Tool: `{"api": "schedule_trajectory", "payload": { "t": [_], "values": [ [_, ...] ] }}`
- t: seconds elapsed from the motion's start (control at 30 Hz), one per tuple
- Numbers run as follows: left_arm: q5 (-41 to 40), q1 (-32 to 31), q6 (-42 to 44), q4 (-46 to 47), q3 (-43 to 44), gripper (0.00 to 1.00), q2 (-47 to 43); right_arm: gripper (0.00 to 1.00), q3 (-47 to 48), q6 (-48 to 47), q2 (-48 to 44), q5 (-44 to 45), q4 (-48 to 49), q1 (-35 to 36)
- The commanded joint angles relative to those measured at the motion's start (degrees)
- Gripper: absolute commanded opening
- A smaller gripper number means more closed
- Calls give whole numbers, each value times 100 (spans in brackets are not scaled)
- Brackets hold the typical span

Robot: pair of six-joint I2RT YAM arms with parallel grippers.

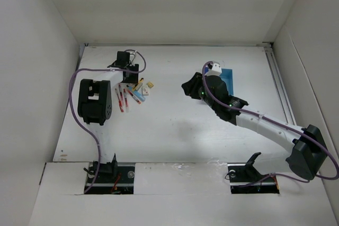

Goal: Sort the stationery into containers
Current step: Pick up the stationery from the center of the board, then place the stationery in the storage box.

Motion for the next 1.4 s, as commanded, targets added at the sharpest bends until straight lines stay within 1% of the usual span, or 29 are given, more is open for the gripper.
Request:
{"api": "schedule_trajectory", "payload": {
  "t": [0.0,0.13,0.2,0.23,0.37,0.5,0.6,0.67,0.7,0.73,0.77,0.8,0.83,0.87,0.9,0.93,0.97,1.03,1.1,1.17,1.2,1.27,1.3,1.37],
  "values": [
    [-95,-16,94,-162,276,49,-45,43,19,-67,-52,94,140,16],
    [-95,-16,94,-162,277,46,-45,43,72,-67,-52,94,140,16],
    [-208,-16,94,-162,277,38,-45,43,72,-67,-52,94,140,16],
    [-209,-16,94,-109,277,30,-45,43,72,-67,-52,94,140,16],
    [-323,-16,-19,-109,338,16,-298,43,72,-67,-104,146,140,16],
    [-236,-16,-204,-109,575,11,-756,43,19,-67,-175,208,140,16],
    [27,-16,-485,5,724,11,-1255,43,-34,-14,-385,392,140,16],
    [440,-16,-791,58,865,11,-1476,43,-182,65,-604,795,140,16],
    [859,-16,-933,128,918,11,-1660,43,-235,204,-701,980,140,16],
    [1089,-68,-1082,207,918,11,-1758,43,-288,275,-815,1156,80,16],
    [1274,-129,-1231,329,840,11,-1846,43,-419,363,-938,1540,79,16],
    [1389,-234,-1520,478,752,11,-1942,43,-499,511,-1235,1744,79,16],
    [1451,-383,-1627,793,647,11,-2091,45,-587,591,-1395,1946,79,16],
    [1452,-811,-1689,936,472,11,-2093,45,-674,679,-1562,2331,79,16],
    [1452,-1059,-1742,1050,470,11,-2093,46,-875,767,-1729,2518,79,16],
    [1374,-1314,-1743,1190,470,11,-2041,46,-973,942,-2087,2676,79,-36],
    [1373,-1786,-1821,1253,470,11,-1962,46,-1070,1013,-2273,2791,79,-37],
    [1373,-2176,-1979,1446,575,11,-1760,46,-1333,1145,-2817,2942,79,-203],
    [1574,-2571,-2233,1788,776,11,-1400,46,-1474,1251,-3135,3003,79,-282],
    [1750,-2713,-2401,2017,1040,11,-927,46,-1606,1304,-3442,3003,79,-414],
    [1847,-2766,-2480,2018,1337,11,-750,46,-1607,1365,-3505,3003,79,-415],
    [1909,-2854,-2603,2018,1655,11,-424,46,-1659,1366,-3558,2793,79,-546],
    [1909,-2915,-2604,2070,1778,11,-110,46,-1660,1366,-3558,2740,79,-547],
    [1988,-2969,-2674,2071,2130,11,173,46,-1660,1366,-3558,2739,79,-599]
  ]
}}
